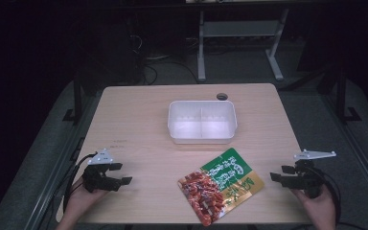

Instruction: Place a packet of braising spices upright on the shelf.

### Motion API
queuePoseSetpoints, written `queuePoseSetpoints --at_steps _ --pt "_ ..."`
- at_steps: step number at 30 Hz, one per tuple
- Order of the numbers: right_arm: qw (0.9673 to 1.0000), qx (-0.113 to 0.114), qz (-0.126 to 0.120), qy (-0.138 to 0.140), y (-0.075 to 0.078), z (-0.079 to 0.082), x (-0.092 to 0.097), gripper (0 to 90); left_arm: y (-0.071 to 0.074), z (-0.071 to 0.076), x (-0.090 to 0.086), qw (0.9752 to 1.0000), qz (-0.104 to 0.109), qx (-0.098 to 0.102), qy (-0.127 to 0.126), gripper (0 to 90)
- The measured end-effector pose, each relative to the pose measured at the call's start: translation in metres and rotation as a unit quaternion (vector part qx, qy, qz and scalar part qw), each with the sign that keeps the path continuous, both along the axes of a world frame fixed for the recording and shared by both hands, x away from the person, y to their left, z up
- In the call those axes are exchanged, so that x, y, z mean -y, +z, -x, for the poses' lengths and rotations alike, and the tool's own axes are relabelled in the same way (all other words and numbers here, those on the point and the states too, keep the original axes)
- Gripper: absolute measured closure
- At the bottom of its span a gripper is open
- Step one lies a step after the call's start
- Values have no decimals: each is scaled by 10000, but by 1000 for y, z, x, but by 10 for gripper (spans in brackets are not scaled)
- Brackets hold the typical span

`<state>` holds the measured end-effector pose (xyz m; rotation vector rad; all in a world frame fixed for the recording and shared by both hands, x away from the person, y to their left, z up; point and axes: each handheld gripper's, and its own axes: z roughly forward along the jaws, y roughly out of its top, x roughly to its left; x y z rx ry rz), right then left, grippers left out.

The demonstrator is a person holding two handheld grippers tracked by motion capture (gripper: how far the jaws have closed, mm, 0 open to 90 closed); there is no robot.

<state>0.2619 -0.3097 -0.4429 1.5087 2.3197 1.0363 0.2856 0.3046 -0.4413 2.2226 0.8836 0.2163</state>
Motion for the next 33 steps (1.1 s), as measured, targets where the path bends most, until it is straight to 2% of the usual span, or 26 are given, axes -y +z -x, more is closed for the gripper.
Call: queuePoseSetpoints --at_steps 7,12,23,25,28,31,32,33 --pt "10000 10 14 9 0 1 -1 378 5 4 8 9999 69 40 -117 292" --pt "10000 6 7 -8 1 1 -2 375 9 7 15 9997 114 49 -221 335" --pt "9999 103 -30 -53 3 3 0 374 21 15 38 9978 30 19 -658 595" --pt "9999 107 -38 -63 3 3 0 374 22 16 45 9964 10 -4 -844 646" --pt "9999 128 -48 -79 3 4 0 374 23 16 52 9951 -17 -125 -980 704" --pt "9999 128 -50 -85 3 4 0 373 24 16 58 9942 -44 -142 -1063 771" --pt "9999 128 -50 -85 3 4 0 373 26 15 61 9936 -80 -137 -1122 771" --pt "9999 120 -34 -85 3 3 -1 372 28 15 67 9925 -119 -119 -1212 808"
